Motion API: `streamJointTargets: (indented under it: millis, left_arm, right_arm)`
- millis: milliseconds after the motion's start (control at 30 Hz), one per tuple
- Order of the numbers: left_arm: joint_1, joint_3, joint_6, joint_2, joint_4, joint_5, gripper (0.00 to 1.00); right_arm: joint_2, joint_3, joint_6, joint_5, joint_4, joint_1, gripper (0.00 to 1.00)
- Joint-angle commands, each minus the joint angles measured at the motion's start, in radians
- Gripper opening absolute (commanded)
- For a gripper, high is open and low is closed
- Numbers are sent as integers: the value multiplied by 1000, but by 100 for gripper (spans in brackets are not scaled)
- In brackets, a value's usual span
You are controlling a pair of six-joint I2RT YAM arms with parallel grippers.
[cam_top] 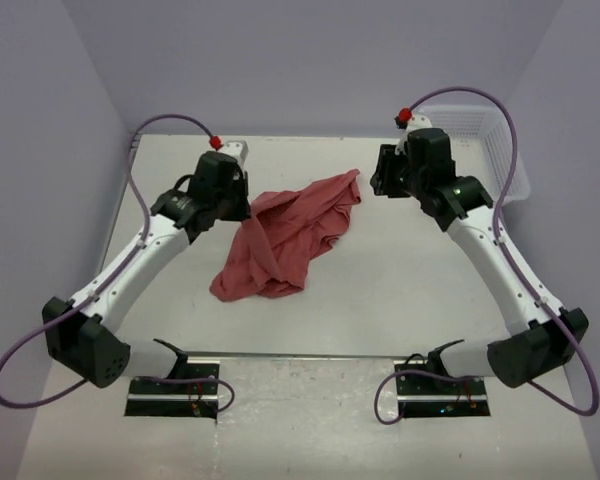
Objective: Fold and stack the t-shirts
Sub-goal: Flatten out the tshirt
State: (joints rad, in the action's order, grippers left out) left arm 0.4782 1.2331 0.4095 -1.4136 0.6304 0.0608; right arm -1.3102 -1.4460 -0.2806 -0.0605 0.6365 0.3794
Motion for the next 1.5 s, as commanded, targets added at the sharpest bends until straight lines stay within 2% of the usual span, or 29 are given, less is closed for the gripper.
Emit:
streamJointTargets:
  millis: [0, 67, 133, 233, 400, 500, 533, 567, 633, 733, 767, 867, 933, 1200, 1467]
  left_arm:
    - [-4, 144, 2, 128, 141, 177, 0]
    - [-4, 230, -24, 121, 202, 201, 0]
    - [-4, 281, -41, 104, 230, 212, 0]
    - [-4, 296, -47, 84, 227, 223, 0]
    - [-4, 301, -63, 48, 215, 203, 0]
    - [-4, 284, -71, 42, 198, 195, 0]
    - [-4, 278, -75, 41, 195, 195, 0]
    - [-4, 273, -77, 41, 192, 195, 0]
    - [-4, 258, -83, 39, 186, 198, 0]
    - [-4, 241, -87, 39, 176, 200, 0]
    - [-4, 233, -87, 39, 173, 200, 0]
    - [-4, 224, -89, 39, 170, 185, 0]
    - [-4, 212, -89, 47, 164, 172, 0]
    - [-4, 177, -89, 74, 153, 128, 0]
    - [-3, 134, -98, 107, 132, 51, 0]
  right_arm:
    - [-81, -25, -25, -1, 34, -2, 41]
    - [-168, -59, -20, 2, 66, -4, 43]
    - [-266, -88, -14, 10, 104, -2, 59]
    - [-355, -142, 0, 25, 150, -7, 70]
    - [-517, -234, 21, 89, 170, -20, 66]
    - [-572, -280, 27, 161, 155, -28, 58]
    - [-587, -312, 26, 215, 157, -28, 50]
    - [-615, -332, 23, 246, 164, -28, 46]
    - [-632, -352, 5, 312, 154, -27, 43]
    - [-681, -393, 3, 340, 167, -25, 54]
    - [-722, -415, 6, 343, 189, -25, 65]
    - [-790, -510, 18, 349, 229, -25, 70]
    - [-859, -588, 21, 364, 264, -25, 69]
    - [-1067, -865, 11, 269, 331, -31, 64]
    - [-1164, -948, 27, 242, 304, -46, 63]
